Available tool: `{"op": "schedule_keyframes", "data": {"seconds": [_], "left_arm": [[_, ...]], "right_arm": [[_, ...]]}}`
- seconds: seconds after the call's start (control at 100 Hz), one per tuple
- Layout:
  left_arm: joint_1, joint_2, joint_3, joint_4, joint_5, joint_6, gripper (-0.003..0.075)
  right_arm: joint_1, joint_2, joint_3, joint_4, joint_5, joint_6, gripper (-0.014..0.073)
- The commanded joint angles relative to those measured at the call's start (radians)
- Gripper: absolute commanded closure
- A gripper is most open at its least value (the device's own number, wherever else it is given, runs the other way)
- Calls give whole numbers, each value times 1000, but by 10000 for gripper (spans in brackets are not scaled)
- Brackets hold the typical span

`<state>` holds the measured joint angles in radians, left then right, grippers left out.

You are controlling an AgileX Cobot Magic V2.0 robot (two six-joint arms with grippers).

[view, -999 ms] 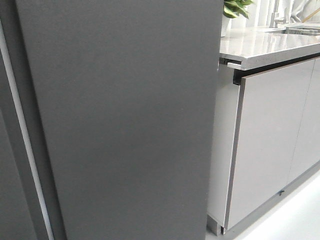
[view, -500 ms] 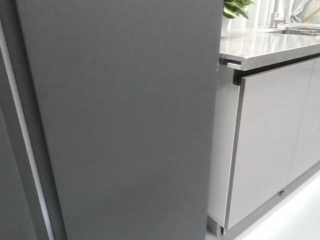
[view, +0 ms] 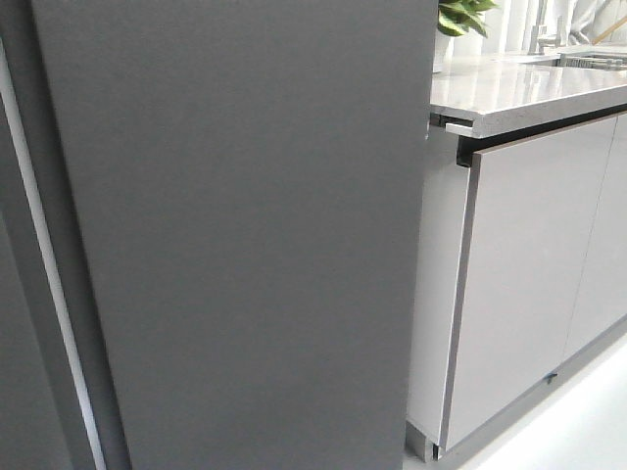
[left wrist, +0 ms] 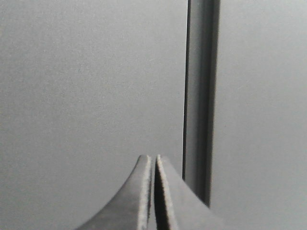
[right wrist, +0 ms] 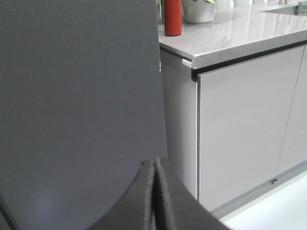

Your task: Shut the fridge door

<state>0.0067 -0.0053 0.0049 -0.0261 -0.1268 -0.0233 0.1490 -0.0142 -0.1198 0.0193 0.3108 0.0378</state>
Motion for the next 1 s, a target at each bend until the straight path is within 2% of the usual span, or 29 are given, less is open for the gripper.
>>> {"op": "schedule_keyframes", "data": {"seconds": [0.0, 0.1, 0.4, 0.989], "left_arm": [[-5, -10, 35, -4, -73, -2, 740], [-3, -10, 35, -4, -73, -2, 740], [-3, -10, 35, -4, -73, -2, 740], [-3, -10, 35, -4, -73, -2, 740]], "right_arm": [[-8, -8, 18, 5, -145, 0, 639], [-16, -11, 58, 5, -180, 0, 639], [-167, -15, 158, 23, -266, 0, 639], [-192, -15, 156, 13, -253, 0, 639]]}}
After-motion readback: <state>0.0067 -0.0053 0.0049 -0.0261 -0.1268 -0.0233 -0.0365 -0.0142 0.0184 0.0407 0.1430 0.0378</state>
